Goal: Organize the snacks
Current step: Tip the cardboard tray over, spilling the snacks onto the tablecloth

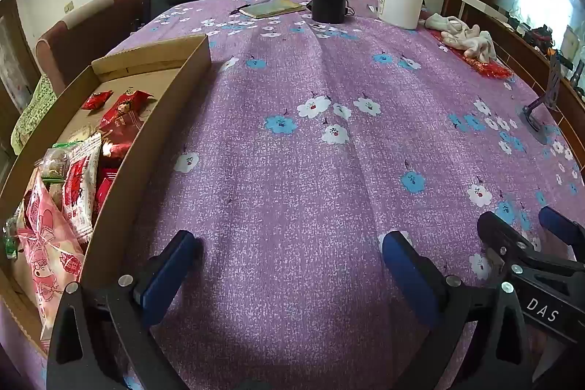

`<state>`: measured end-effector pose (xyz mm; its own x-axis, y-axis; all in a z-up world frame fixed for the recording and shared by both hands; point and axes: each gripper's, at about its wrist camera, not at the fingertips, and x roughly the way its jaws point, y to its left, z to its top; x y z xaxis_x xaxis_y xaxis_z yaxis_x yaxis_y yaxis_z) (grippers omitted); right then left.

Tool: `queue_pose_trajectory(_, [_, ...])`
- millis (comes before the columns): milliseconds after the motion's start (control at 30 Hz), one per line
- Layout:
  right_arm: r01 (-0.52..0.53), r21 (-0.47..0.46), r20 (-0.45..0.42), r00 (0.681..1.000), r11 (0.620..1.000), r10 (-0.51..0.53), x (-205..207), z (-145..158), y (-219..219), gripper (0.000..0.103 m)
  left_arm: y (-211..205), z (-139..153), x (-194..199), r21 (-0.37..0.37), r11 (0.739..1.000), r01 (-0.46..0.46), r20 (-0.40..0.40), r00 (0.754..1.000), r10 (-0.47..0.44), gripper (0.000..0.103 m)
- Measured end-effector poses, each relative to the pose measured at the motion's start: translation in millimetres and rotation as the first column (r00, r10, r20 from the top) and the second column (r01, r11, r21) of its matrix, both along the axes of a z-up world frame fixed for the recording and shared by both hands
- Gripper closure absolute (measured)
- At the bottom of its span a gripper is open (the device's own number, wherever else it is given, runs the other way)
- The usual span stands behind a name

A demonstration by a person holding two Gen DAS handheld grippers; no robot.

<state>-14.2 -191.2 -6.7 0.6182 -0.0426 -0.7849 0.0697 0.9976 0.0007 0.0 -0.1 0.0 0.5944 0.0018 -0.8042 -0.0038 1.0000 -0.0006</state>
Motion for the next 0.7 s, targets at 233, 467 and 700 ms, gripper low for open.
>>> queue_pose_trajectory(233, [0.0,0.0,0.001,1.0,1.0,0.0,0.0,0.1,0.1,0.0,0.2,0.0,-0.1,-0.003,1.0,0.0,0.003,1.0,0.0,0.0])
queue_pose_trajectory(467, [0.0,0.001,0.001,1.0,1.0,0.0,-0.3,0.0,-0.1,0.0,0.0,0.1,-0.1,-0.002,1.0,0.0,0.002,1.0,0.0,0.0])
queue_pose_trajectory(700, [0.0,0.002,0.001,1.0,1.0,0.0,-0.6,-0.2,-0.3,0.0,0.1,0.0,-0.1,-0.002,1.0,0.0,0.002,1.0,0.0,0.0])
